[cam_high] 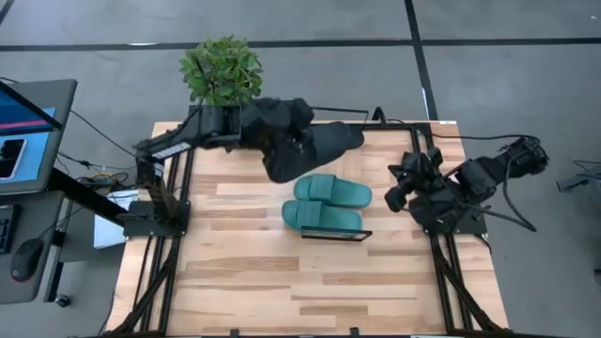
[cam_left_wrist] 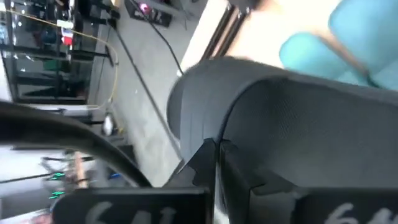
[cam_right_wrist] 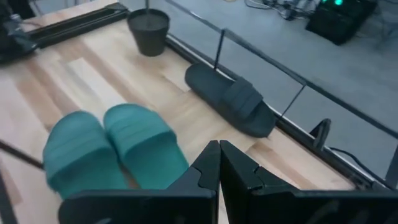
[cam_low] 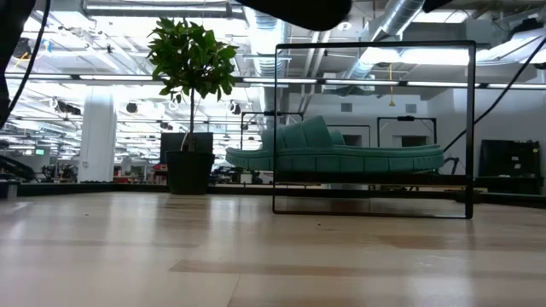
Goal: Pick and place slides into the shelf
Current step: Put the black slide on the shelf
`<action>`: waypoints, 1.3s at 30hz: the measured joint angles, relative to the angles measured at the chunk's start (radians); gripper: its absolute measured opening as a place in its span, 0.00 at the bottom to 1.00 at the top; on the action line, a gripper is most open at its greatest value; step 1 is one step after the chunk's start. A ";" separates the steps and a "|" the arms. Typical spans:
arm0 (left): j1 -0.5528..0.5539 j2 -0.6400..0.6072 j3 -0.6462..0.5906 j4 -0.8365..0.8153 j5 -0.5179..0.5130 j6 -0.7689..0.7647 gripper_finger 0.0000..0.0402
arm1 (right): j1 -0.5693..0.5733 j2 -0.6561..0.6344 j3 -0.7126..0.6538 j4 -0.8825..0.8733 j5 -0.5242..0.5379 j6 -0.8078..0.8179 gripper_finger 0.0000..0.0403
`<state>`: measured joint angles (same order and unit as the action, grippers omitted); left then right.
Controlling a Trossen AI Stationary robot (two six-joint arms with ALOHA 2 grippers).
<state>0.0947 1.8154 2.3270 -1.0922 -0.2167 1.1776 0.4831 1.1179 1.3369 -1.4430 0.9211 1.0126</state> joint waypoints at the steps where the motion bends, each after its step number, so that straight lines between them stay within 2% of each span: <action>1: 0.028 -0.010 -0.011 0.009 0.044 -0.017 0.00 | -0.012 0.000 0.000 0.006 0.000 -0.001 0.00; 2: 0.056 -0.019 -0.015 0.009 0.080 -0.025 0.00 | -0.024 0.000 0.000 0.013 0.000 -0.001 0.00; 7: 0.149 -0.049 -0.014 0.010 0.081 -0.012 0.00 | -0.062 0.000 0.000 0.020 0.012 -0.001 0.00; 13: 0.201 -0.045 -0.016 0.062 0.105 0.023 0.00 | -0.082 0.000 0.000 0.024 0.052 -0.001 0.00; 19: 0.210 -0.004 -0.016 0.160 0.159 0.065 0.00 | -0.095 0.000 0.000 0.032 0.052 0.000 0.00; 32: 0.217 0.134 -0.016 0.172 0.316 0.116 0.00 | -0.095 0.000 0.000 0.049 0.046 0.008 0.00; 39: 0.223 0.206 -0.016 0.198 0.364 0.151 0.00 | -0.095 0.000 0.000 0.062 0.044 0.008 0.00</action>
<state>0.3176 2.0212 2.3112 -0.8940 0.1477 1.3286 0.3879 1.1183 1.3365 -1.3812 0.9655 1.0206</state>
